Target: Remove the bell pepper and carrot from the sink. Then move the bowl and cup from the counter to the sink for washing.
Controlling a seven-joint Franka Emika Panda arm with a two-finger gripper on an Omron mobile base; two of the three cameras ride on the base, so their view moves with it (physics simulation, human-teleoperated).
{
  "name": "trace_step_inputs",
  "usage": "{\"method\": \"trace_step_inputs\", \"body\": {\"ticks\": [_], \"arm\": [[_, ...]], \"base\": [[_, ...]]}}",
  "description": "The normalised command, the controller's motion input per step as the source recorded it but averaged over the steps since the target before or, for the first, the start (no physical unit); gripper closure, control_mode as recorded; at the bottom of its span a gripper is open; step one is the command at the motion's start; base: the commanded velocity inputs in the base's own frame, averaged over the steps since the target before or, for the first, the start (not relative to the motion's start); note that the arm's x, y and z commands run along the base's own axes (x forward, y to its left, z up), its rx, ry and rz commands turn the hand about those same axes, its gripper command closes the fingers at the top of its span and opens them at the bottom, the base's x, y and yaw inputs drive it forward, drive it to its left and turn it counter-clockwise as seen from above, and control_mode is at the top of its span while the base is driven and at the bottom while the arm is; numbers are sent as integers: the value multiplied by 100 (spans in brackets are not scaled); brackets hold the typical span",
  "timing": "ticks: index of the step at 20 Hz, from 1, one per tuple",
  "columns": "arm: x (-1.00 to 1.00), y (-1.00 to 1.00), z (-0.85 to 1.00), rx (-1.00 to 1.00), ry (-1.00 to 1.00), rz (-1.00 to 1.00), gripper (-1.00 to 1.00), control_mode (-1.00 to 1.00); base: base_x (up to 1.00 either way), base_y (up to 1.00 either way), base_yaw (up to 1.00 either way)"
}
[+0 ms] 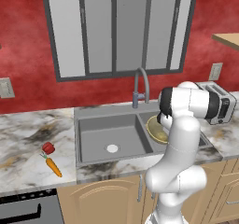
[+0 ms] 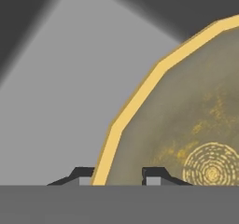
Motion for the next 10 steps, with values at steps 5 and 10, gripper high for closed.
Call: {"method": "trace_step_inputs", "body": {"ticks": [5,10], "arm": [[0,-6,-5,0,4,0,100,-100],[0,0,0,0,2,0,100,-100]], "base": [[0,0,0],[0,0,0]]}}
